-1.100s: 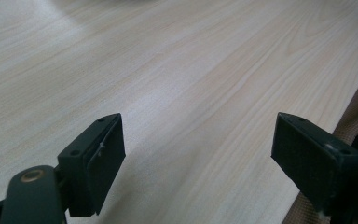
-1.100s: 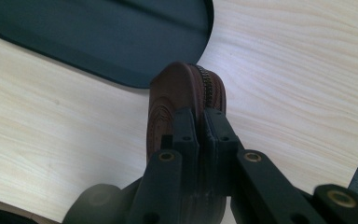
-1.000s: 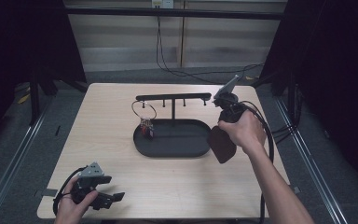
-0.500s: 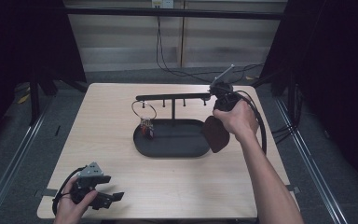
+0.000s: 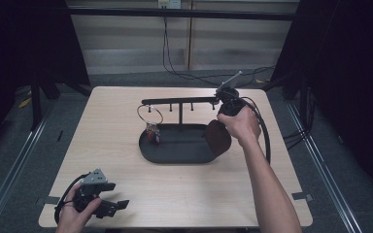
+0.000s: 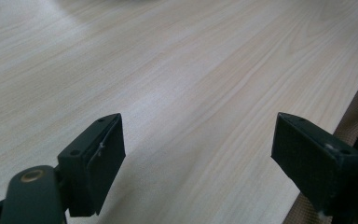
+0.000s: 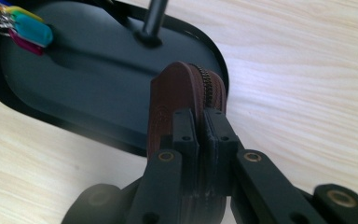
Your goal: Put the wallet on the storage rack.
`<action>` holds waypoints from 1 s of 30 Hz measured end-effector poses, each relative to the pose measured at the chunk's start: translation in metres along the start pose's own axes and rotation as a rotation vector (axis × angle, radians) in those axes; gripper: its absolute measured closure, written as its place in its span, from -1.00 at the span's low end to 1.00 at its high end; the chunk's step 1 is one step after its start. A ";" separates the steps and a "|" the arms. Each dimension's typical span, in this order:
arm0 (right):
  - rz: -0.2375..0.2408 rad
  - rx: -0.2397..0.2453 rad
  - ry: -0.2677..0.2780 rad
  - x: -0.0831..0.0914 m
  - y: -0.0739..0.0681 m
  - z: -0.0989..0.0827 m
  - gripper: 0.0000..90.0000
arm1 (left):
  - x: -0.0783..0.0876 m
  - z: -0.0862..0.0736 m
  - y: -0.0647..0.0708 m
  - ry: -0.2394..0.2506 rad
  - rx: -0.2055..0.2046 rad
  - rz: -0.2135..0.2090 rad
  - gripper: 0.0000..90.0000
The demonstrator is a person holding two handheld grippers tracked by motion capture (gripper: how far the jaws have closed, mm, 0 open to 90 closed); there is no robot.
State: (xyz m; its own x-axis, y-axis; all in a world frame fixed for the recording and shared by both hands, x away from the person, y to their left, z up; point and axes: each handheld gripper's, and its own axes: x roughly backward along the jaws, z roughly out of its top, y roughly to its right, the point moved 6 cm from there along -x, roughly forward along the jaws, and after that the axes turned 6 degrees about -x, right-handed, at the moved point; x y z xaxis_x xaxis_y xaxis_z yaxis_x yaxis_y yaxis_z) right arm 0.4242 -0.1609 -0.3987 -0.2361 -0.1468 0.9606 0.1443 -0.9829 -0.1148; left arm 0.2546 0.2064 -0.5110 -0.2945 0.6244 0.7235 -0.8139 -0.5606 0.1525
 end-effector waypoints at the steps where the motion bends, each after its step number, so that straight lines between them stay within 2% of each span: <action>1: 0.008 -0.001 0.005 -0.002 -0.001 0.001 0.86 | 0.000 0.000 0.000 0.001 0.001 0.001 -0.62; 4: 0.051 -0.012 0.019 -0.008 -0.004 0.003 0.87 | 0.000 0.000 0.000 -0.005 -0.010 0.005 -0.62; 10: 0.119 -0.031 0.031 -0.021 -0.009 0.004 0.87 | 0.001 0.000 -0.001 -0.002 -0.004 0.005 -0.62; 14: 0.193 -0.065 0.051 -0.025 -0.009 0.005 0.87 | 0.001 -0.001 -0.001 -0.005 -0.007 0.008 -0.62; 18: 0.242 -0.094 0.059 -0.029 -0.007 0.003 0.87 | 0.000 -0.001 -0.001 -0.002 -0.005 0.008 -0.62; 27: 0.299 -0.162 0.078 -0.043 0.001 0.000 0.87 | 0.000 -0.001 -0.001 -0.003 -0.004 0.011 -0.62; 28: 0.302 -0.165 0.091 -0.045 0.002 0.000 0.87 | 0.000 -0.001 -0.001 -0.004 -0.005 0.012 -0.62; 30: 0.294 -0.174 0.083 -0.049 0.003 -0.001 0.87 | 0.000 -0.001 -0.001 -0.005 -0.007 0.006 -0.62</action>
State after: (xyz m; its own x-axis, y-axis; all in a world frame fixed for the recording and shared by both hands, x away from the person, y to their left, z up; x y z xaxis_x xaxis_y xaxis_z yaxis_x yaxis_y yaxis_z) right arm 0.4348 -0.1572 -0.4461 -0.2869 -0.4279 0.8571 0.0535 -0.9004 -0.4317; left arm 0.2546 0.2073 -0.5115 -0.2972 0.6180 0.7279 -0.8156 -0.5607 0.1431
